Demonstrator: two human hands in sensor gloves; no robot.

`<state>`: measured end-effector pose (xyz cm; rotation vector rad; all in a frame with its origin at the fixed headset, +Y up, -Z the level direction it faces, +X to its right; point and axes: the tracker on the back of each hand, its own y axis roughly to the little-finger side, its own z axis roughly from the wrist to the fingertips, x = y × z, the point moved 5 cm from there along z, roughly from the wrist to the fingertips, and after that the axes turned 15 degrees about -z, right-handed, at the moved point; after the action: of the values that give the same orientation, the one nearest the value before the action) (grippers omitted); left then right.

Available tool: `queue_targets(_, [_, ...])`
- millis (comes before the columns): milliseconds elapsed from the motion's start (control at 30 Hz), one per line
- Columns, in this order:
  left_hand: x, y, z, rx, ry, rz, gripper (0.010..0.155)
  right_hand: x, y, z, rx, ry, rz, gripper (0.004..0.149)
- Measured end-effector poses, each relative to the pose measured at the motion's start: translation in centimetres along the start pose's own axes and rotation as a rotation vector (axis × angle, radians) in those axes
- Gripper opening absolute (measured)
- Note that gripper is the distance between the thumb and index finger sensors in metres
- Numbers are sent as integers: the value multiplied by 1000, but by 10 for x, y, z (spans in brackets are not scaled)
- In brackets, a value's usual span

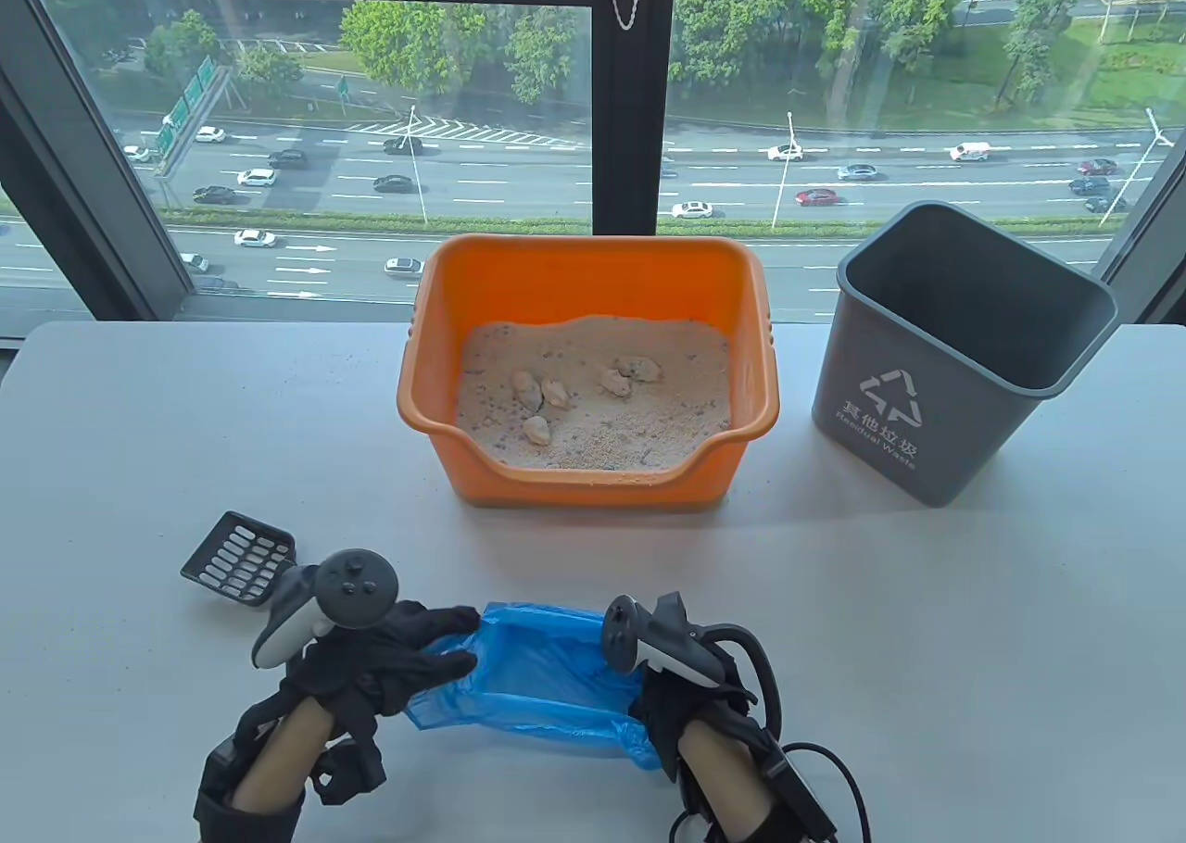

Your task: Scoop cat litter

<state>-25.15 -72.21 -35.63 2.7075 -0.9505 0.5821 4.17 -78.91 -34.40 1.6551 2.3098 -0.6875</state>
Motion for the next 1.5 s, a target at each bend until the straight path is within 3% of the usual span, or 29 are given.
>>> queue_targets(100, [-41, 19, -13, -102, -340, -21, 70, 0, -1, 0, -2, 1, -6, 74])
queue_targets(167, [-62, 40, -21, -238, -573, -20, 72, 0, -3, -1, -4, 2, -9, 74])
queue_targets(200, [-67, 51, -22, -328, -641, 1, 74, 0, -3, -1, -3, 2, -12, 74])
queue_targets(267, [-69, 70, -23, -513, -668, 32, 79, 0, -4, -1, -1, -2, -14, 74])
queue_targets(433, [-66, 105, -8, -810, -558, 28, 95, -1, -4, -1, 5, -9, -13, 75])
queue_targets(533, [-70, 107, 1, -890, -588, 74, 103, -1, -6, -2, 7, -7, -20, 74])
queue_targets(600, [-71, 109, 9, -974, -543, 112, 105, -1, -8, -2, 10, -7, -24, 75])
queue_targets(833, [-78, 121, 19, -1152, -517, 228, 93, -2, -8, -2, 13, -8, -16, 75])
queue_targets(1000, [-81, 123, 13, -1135, -556, 256, 70, -2, -8, -2, 14, -11, -9, 75])
queue_targets(1233, [-86, 120, 4, -1022, -623, 248, 61, -2, -8, -2, 14, -9, -5, 75])
queue_targets(1400, [-102, 100, -14, -856, -656, 262, 60, -3, -8, -1, 14, -8, -2, 75])
queue_targets(1500, [-103, 74, -29, -682, -628, 231, 60, -3, -8, -1, 15, -7, -3, 75])
